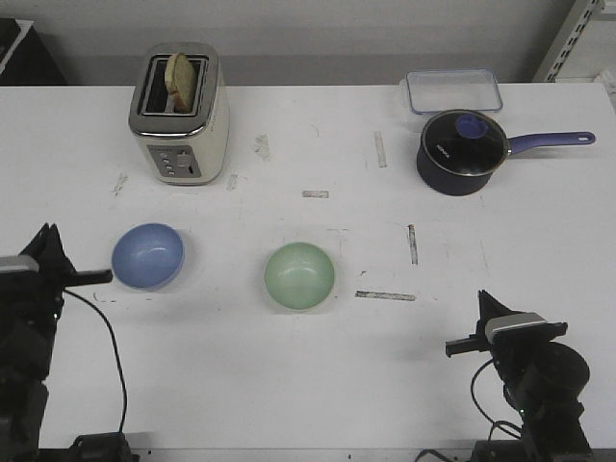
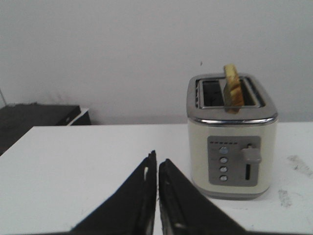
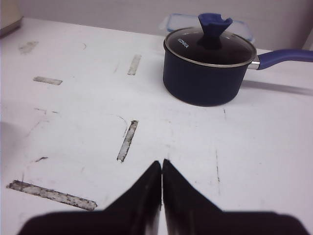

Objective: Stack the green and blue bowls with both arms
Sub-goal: 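Grasp the light blue bowl rim with the left gripper and lift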

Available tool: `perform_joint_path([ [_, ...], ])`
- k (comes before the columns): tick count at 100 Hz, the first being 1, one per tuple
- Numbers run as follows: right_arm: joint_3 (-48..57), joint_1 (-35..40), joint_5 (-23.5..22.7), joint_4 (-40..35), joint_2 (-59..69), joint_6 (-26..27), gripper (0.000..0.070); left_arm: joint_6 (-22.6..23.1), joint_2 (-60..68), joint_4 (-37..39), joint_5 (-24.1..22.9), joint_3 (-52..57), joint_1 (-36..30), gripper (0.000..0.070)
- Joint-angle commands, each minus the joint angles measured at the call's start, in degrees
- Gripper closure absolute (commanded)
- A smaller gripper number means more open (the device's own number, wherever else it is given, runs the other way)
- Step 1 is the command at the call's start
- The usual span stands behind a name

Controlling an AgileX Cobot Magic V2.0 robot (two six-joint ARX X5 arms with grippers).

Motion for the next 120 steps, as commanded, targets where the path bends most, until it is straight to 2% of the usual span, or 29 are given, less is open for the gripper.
perform_joint_path([
  [1, 0.1, 0.1, 0.0, 0.5, 0.3, 0.0, 0.0700, 1.4, 6.2, -3.2, 1.3, 3.2, 1.5, 0.0616],
  [9, 0.1, 0.1, 0.0, 0.6, 0.3, 0.0, 0.0700, 0.9, 13.2, -6.9, 5.6, 5.6, 4.2, 0.0497],
  [21, 0.1, 0.1, 0.0, 0.6, 0.3, 0.0, 0.0700, -0.8, 20.7, -9.4, 10.7, 5.8, 7.1, 0.0381],
  [31, 0.1, 0.1, 0.0, 0.6, 0.3, 0.0, 0.0700, -1.1, 26.8, -11.8, 13.2, 5.8, 8.6, 0.0275],
  [42, 0.1, 0.1, 0.0, 0.6, 0.3, 0.0, 0.0700, -3.5, 33.3, -13.5, 15.0, 5.8, 9.5, 0.0163],
  [60, 0.1, 0.1, 0.0, 0.6, 0.3, 0.0, 0.0700, -3.7, 41.5, -15.1, 21.9, 5.8, 9.5, 0.0160],
  [76, 0.1, 0.1, 0.0, 0.6, 0.3, 0.0, 0.0700, -3.5, 45.9, -14.4, 22.1, 5.8, 9.5, 0.0165],
  [88, 0.1, 0.1, 0.0, 0.6, 0.3, 0.0, 0.0700, -3.4, 48.2, -14.1, 20.0, 5.8, 9.6, 0.0172],
  [93, 0.1, 0.1, 0.0, 0.6, 0.3, 0.0, 0.0700, -3.4, 48.6, -14.2, 19.8, 5.8, 9.6, 0.0189],
  [97, 0.1, 0.1, 0.0, 0.6, 0.3, 0.0, 0.0700, -3.5, 48.7, -14.2, 19.8, 5.8, 9.5, 0.0240],
  [110, 0.1, 0.1, 0.0, 0.6, 0.3, 0.0, 0.0700, -3.5, 48.7, -14.2, 19.8, 5.8, 9.5, 0.0535],
  [119, 0.1, 0.1, 0.0, 0.6, 0.3, 0.0, 0.0700, -3.5, 48.7, -14.2, 19.8, 5.8, 9.4, 0.0700],
  [120, 0.1, 0.1, 0.0, 0.6, 0.3, 0.0, 0.0700, -3.5, 48.7, -14.2, 19.8, 5.8, 9.4, 0.0700],
])
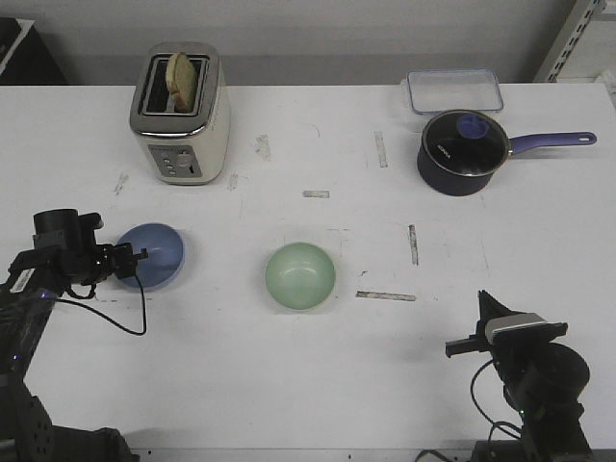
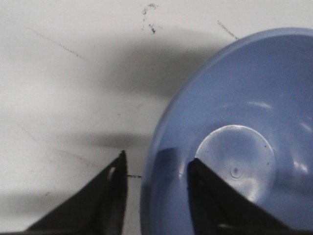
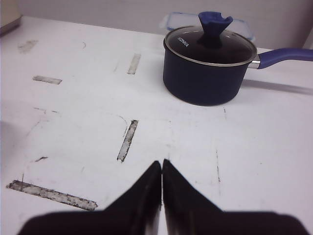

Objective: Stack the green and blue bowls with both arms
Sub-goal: 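Grasp the light blue bowl rim with the left gripper and lift, then carry the blue bowl over the green bowl and lower it inside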

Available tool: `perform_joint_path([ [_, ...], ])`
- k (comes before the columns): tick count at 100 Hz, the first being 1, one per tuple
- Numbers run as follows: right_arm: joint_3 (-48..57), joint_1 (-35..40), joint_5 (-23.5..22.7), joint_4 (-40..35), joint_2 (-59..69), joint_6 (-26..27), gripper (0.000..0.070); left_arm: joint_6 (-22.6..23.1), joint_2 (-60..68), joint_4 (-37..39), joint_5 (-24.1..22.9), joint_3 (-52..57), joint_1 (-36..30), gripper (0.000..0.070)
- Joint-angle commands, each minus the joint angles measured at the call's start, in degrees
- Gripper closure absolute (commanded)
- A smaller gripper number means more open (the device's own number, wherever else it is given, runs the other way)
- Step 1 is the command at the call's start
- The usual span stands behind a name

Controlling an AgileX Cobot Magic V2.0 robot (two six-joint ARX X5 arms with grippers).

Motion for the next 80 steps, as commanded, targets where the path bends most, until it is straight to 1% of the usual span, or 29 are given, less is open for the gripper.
perform_joint_path([
  [1, 0.1, 0.1, 0.0, 0.6, 0.3, 0.0, 0.0700, -0.1, 0.6, 0.1, 0.2, 0.7, 0.2, 0.0700],
  [17, 0.1, 0.1, 0.0, 0.5, 0.3, 0.0, 0.0700, -0.2, -0.2, 0.0, 0.5, 1.5, 0.2, 0.0699],
  [32, 0.1, 0.1, 0.0, 0.5, 0.3, 0.0, 0.0700, -0.3, -3.6, -0.1, 1.2, 4.8, -1.0, 0.0699],
  [43, 0.1, 0.1, 0.0, 0.5, 0.3, 0.0, 0.0700, -2.7, -7.1, -0.4, 1.2, 9.0, -3.4, 0.0699],
  [47, 0.1, 0.1, 0.0, 0.5, 0.3, 0.0, 0.0700, -3.3, -8.3, -0.8, 1.2, 10.8, -5.0, 0.0699],
  [60, 0.1, 0.1, 0.0, 0.5, 0.3, 0.0, 0.0700, -3.3, -10.8, -3.5, 1.2, 17.4, -11.8, 0.0699],
  [71, 0.1, 0.1, 0.0, 0.5, 0.3, 0.0, 0.0700, -3.3, -11.1, -6.2, 1.2, 21.9, -19.7, 0.0699],
  [80, 0.1, 0.1, 0.0, 0.5, 0.3, 0.0, 0.0700, -3.4, -11.1, -6.8, 1.2, 22.8, -26.8, 0.0699],
])
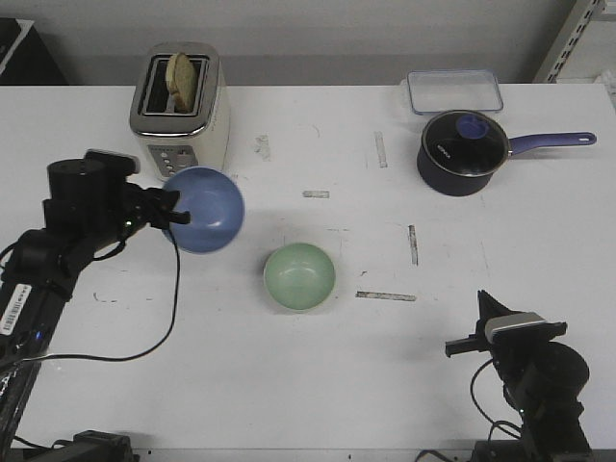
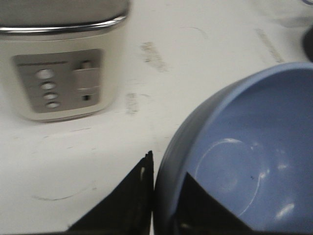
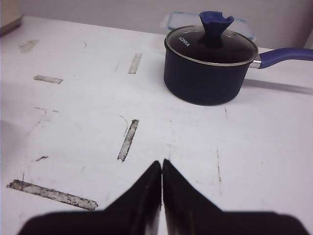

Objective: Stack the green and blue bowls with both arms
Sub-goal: 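Carry the blue bowl over the green bowl and lower it inside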

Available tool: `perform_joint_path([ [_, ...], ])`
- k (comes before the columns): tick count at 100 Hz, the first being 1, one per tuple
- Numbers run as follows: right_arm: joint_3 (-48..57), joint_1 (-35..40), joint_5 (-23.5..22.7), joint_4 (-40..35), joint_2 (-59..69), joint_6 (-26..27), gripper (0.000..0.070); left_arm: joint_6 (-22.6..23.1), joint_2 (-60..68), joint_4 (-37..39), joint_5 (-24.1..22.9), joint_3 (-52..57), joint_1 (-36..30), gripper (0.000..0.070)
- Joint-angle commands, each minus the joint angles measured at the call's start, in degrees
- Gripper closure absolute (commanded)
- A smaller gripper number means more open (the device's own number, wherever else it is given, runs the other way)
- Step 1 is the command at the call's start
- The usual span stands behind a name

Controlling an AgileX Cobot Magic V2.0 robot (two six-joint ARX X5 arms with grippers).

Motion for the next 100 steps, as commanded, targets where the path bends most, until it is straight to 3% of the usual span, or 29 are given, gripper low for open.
perform_joint_path([
  [1, 0.1, 0.1, 0.0, 0.5, 0.3, 0.0, 0.0700, -0.4, 0.9, -0.4, 0.2, 1.0, -4.7, 0.0699],
  [22, 0.1, 0.1, 0.0, 0.5, 0.3, 0.0, 0.0700, -0.3, 6.6, -3.3, 0.2, 1.0, -18.1, 0.0699],
  [35, 0.1, 0.1, 0.0, 0.5, 0.3, 0.0, 0.0700, -0.2, 12.0, -3.0, -0.3, 1.0, -22.3, 0.0699],
  [88, 0.1, 0.1, -0.4, 0.5, 0.3, 0.0, 0.0700, -0.3, 23.6, 0.0, -3.6, 1.0, -24.3, 0.0694],
  [93, 0.1, 0.1, -0.4, 0.5, 0.3, 0.0, 0.0700, -0.3, 23.6, 0.1, -3.6, 1.0, -24.3, 0.0635],
  [100, 0.1, 0.1, -0.4, 0.5, 0.3, 0.0, 0.0700, -0.3, 23.6, 0.1, -3.6, 1.0, -24.3, 0.0457],
])
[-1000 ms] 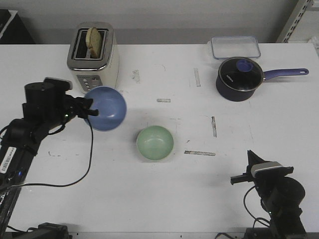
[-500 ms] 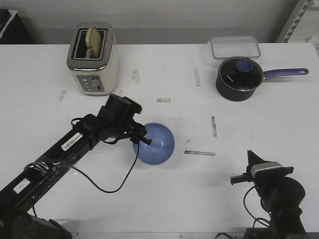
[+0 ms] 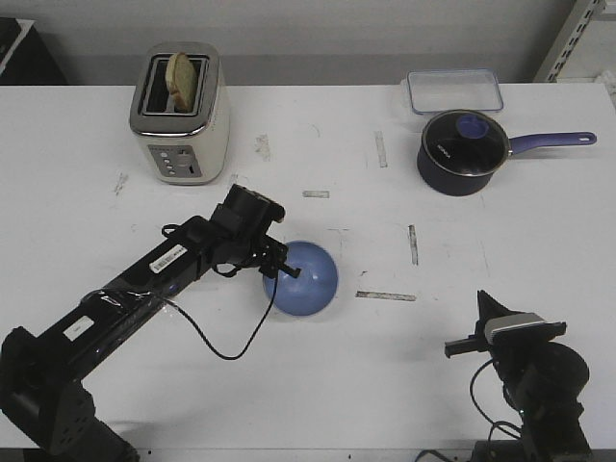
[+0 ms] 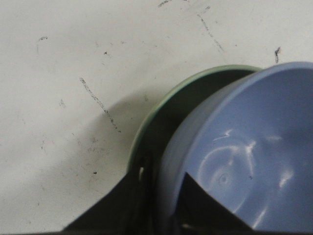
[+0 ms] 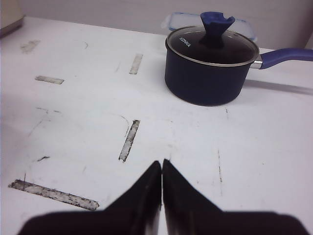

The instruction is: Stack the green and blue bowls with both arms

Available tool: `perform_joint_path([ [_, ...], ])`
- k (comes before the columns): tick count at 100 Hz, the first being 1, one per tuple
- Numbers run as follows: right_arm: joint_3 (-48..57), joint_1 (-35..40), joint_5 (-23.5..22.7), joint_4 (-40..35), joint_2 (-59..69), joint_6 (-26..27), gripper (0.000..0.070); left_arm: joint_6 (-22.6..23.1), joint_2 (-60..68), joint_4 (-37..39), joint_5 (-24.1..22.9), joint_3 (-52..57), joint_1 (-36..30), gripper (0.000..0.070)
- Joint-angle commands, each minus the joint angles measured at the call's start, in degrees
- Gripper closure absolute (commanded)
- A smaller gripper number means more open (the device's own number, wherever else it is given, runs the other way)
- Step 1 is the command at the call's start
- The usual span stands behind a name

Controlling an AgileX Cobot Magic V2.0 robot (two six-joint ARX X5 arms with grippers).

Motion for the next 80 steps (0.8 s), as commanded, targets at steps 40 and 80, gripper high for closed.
perform_joint_path([
  [40, 0.1, 0.1, -0.1, 0.5, 0.3, 0.0, 0.0700, 0.1, 0.7, -4.1, 0.1, 9.6, -0.2, 0.0124],
  [80, 0.1, 0.1, -0.1, 0.5, 0.3, 0.0, 0.0700, 5.5, -9.2, -11.3, -2.8, 14.8, 7.2, 0.0669],
])
